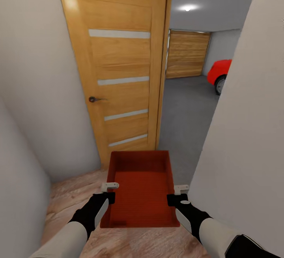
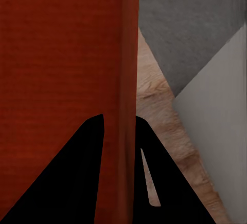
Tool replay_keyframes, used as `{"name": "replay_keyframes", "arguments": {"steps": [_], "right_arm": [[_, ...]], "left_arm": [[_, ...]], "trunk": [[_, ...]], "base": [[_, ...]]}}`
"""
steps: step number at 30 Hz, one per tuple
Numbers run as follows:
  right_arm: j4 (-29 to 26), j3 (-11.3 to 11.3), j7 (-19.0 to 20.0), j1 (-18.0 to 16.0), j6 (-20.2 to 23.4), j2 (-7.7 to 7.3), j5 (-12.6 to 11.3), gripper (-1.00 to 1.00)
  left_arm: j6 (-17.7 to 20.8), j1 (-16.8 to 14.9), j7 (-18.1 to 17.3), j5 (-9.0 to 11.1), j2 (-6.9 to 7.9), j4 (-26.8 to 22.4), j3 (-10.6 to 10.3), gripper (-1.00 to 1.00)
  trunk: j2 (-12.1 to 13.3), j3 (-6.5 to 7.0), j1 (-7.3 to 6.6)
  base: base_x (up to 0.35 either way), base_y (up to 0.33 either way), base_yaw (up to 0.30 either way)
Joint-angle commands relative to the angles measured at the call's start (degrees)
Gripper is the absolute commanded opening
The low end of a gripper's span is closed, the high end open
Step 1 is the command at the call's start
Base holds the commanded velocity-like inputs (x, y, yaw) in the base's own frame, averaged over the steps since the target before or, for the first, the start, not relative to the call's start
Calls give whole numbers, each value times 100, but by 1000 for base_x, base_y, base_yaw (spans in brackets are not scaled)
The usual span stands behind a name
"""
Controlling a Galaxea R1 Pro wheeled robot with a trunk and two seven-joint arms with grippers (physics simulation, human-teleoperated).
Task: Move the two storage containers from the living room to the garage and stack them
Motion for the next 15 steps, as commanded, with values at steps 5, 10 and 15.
{"name": "replay_keyframes", "arguments": {"steps": [5, 10, 15], "right_arm": [[-13, -182, -158, -14, -17, -80, 87, -100], [-13, -182, -158, -14, -17, -78, 87, -100], [-13, -182, -158, -14, -17, -88, 88, -100]], "left_arm": [[54, 3, 49, -78, 58, 38, -16, -100], [53, 3, 49, -77, 58, 38, -16, -100], [56, 3, 49, -77, 58, 38, -16, -100]], "trunk": [[-10, -10, 5], [-10, -10, 5], [-10, -10, 5]], "base": [[240, 225, -148], [240, 217, -12], [242, 217, -1]]}}
